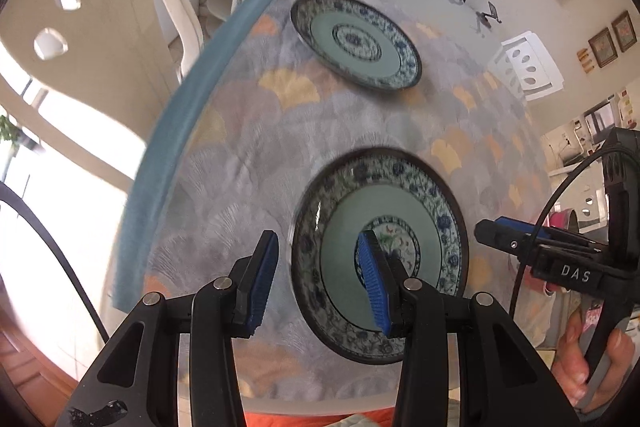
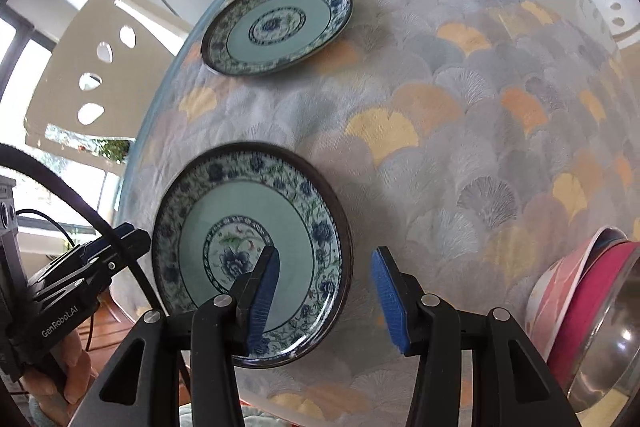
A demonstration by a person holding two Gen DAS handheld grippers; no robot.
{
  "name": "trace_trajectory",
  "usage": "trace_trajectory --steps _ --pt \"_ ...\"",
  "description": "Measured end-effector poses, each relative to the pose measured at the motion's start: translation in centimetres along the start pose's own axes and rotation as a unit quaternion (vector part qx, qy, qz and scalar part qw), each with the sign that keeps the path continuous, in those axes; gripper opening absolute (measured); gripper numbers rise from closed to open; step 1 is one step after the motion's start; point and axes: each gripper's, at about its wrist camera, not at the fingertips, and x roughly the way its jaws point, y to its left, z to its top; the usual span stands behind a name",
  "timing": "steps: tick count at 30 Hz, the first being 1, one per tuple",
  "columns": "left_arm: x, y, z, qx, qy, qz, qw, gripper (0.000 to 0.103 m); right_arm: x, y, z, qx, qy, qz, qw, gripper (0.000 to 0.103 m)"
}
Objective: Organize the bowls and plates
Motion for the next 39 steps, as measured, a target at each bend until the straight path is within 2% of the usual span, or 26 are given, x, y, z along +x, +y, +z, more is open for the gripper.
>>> trace_trajectory --steps 5,11,13,16,18,22,24,28,29,33,39 --pt "-1.8 -0.5 3.1 0.011 -0.027 -0.014 0.9995 0.038 -2.1 -0.1 2.4 0.004 -0.017 0.011 1.000 0.047" --pt "-5.1 -2.1 9.7 0.030 -0.099 -0.048 0.9935 0.041 -7.7 0.5 8.4 -0.004 -0.103 0.005 0.995 0.053" --pt "-5.0 -2.2 11.9 0.027 -0.104 -0.058 0.9926 0.041 -8.6 0.9 10.1 0.000 -0.122 0.007 0.992 0.053" --pt "-3.5 -2.1 14.4 0.025 -0.093 -0.048 0.9942 0.039 -8.8 1.1 12.4 0.011 -0.137 0.007 0.990 0.053" --pt "-1.9 -1.8 15.5 0.028 -0.082 -0.049 0.9951 0.038 -7.8 0.7 13.4 0.026 -0.133 0.012 0.991 0.053" --pt "1.5 -0.4 16.8 -0.008 -0.040 -0.069 0.9968 0.032 -4.3 -0.5 15.3 0.060 -0.104 0.028 0.992 0.052" --pt "3.3 0.5 17.0 -0.023 -0.025 -0.058 0.9977 0.029 -2.4 -1.1 16.1 0.071 -0.088 0.024 0.993 0.049" --pt "6.6 2.4 17.6 -0.054 0.005 -0.055 0.9970 0.024 1.0 -2.0 17.4 0.083 -0.058 0.025 0.995 0.048" --pt "7.3 2.7 17.7 -0.055 0.009 -0.056 0.9969 0.020 1.7 -2.2 17.7 0.084 -0.053 0.024 0.995 0.048" --pt "9.2 3.8 18.0 -0.064 0.022 -0.044 0.9967 0.013 4.1 -2.9 18.9 0.086 -0.041 0.026 0.995 0.045" --pt "11.0 4.3 18.4 -0.072 0.029 -0.070 0.9946 0.013 6.3 -3.3 20.1 0.087 -0.028 0.036 0.995 0.037"
